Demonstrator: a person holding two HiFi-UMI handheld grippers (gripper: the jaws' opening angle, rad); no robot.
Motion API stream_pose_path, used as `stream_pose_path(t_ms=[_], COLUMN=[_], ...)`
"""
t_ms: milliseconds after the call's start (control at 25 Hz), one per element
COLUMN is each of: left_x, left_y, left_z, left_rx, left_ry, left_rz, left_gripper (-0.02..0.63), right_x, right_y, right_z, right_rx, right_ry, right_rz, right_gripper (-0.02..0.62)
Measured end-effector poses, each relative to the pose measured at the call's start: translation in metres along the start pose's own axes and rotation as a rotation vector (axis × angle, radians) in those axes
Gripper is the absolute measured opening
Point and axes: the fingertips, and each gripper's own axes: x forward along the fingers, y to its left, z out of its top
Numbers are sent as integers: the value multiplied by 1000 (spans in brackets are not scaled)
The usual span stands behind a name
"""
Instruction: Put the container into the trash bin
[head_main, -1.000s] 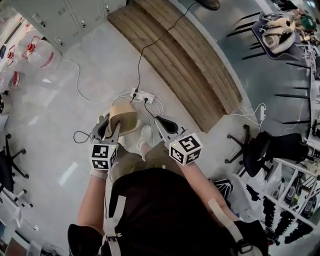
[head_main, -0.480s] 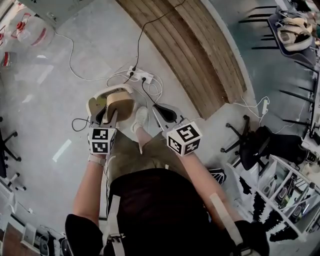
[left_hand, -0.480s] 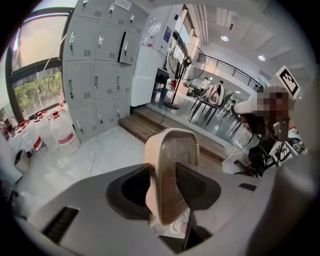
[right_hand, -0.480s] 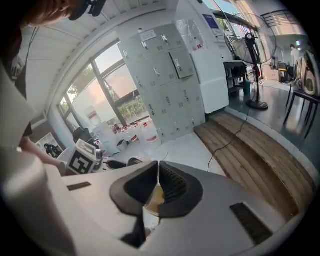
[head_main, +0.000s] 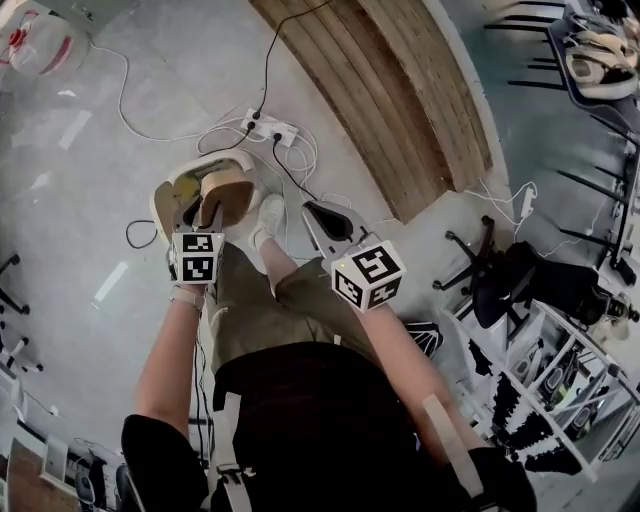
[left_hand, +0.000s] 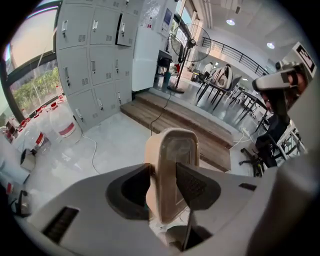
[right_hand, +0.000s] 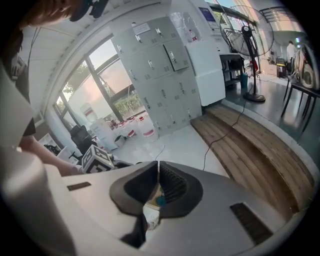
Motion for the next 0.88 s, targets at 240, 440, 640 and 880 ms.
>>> stream_pose_path(t_ms=[240, 440, 640, 880], left_x=[45, 75, 99, 129], left_y=[2, 11, 21, 32], left_z=[-25, -48, -63, -81], left_rx=[17, 23, 40, 54], left_ry=[103, 176, 221, 271], left_rz=[1, 28, 48, 61], left_gripper=[166, 166, 166, 166], right_x=[-4, -14, -17, -22], right_y=[-20, -37, -44, -57], right_z=[-22, -40, -61, -78], right_rx=[26, 78, 101, 145], right_ry=[37, 39, 74, 83], right_rz=[-37, -89, -104, -144], right_gripper=[23, 23, 23, 23])
